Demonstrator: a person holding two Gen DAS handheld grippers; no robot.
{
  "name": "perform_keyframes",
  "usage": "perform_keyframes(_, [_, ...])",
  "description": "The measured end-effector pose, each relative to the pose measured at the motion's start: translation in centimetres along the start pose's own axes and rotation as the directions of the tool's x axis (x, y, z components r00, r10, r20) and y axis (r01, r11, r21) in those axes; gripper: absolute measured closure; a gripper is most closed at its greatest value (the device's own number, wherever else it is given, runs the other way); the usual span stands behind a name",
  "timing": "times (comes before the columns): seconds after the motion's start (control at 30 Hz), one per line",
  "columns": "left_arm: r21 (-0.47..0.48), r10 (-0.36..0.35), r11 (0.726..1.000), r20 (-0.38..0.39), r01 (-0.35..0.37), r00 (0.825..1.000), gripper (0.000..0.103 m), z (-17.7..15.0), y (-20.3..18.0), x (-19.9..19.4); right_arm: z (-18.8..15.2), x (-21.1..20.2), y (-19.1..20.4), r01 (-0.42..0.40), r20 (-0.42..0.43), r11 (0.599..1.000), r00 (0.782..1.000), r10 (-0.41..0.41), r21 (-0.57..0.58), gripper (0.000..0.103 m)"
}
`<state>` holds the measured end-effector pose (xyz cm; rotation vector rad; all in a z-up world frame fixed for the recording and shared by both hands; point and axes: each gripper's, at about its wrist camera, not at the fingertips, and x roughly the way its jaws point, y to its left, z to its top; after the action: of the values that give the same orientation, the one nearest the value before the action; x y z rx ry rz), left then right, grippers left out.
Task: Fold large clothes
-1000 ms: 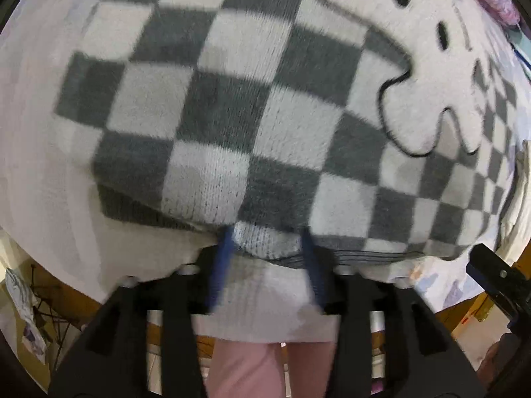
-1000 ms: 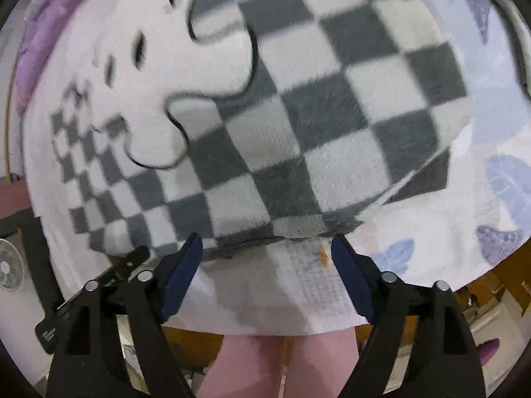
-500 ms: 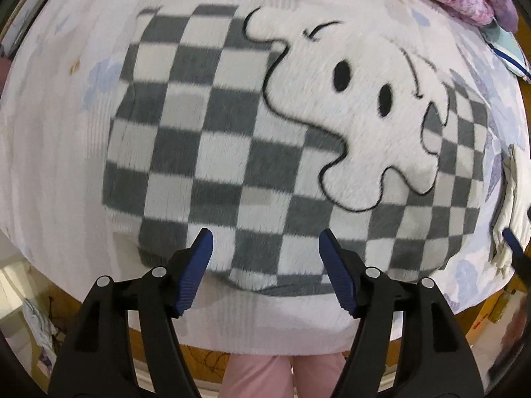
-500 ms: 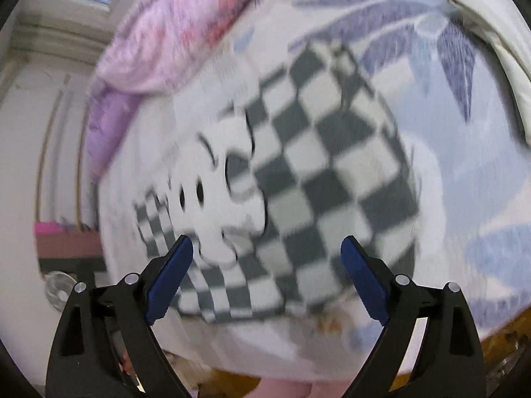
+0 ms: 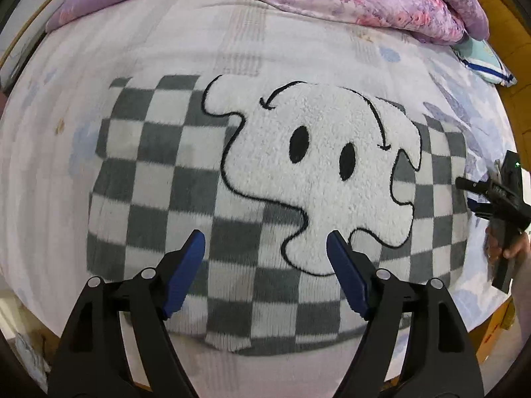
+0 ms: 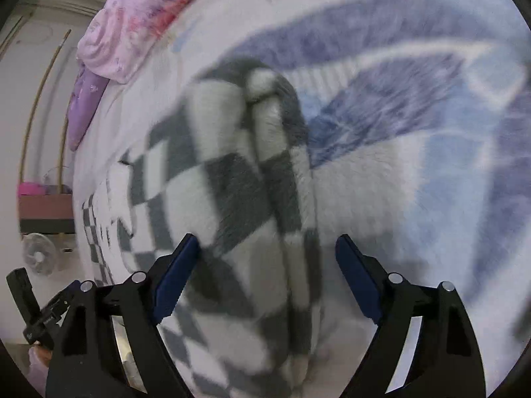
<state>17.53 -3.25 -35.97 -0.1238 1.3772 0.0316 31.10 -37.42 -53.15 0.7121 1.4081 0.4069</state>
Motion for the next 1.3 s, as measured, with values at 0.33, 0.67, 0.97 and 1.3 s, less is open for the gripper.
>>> perform_keyframes(0.33, [0.037,-0.084,0.996,0.008,0.084,0.996,0.026,5.4,-2.0,2.3,-5.9,1.2,-0.5,-0.139,-0.118,0.985,0.982,0.151,0.101,0.008])
perform_keyframes(0.67, [-0.022,-0.151,0.989,-0.145,0.149,0.978,0.101,15.6,-3.7,5.9,-6.2,1.2,2.7,0.247,-0.108,0.959,0.966,-0.234,0.140,0.035])
perform_keyframes(0.97, [0.053,0.009,0.998,-0.428,0.015,0.904,0.102,19.5,-5.6,16.5,-5.5,2.3,2.7,0.293,-0.141,0.941,0.952,-0.272,0.167,0.029])
perform_keyframes(1.3, [0.027,-0.027,0.998,-0.516,0.048,0.856,0.103,19.4,-6.8,13.3,-6.0,3.0,2.8,0.310,-0.151,0.933,0.947,-0.284,0.186,0.013])
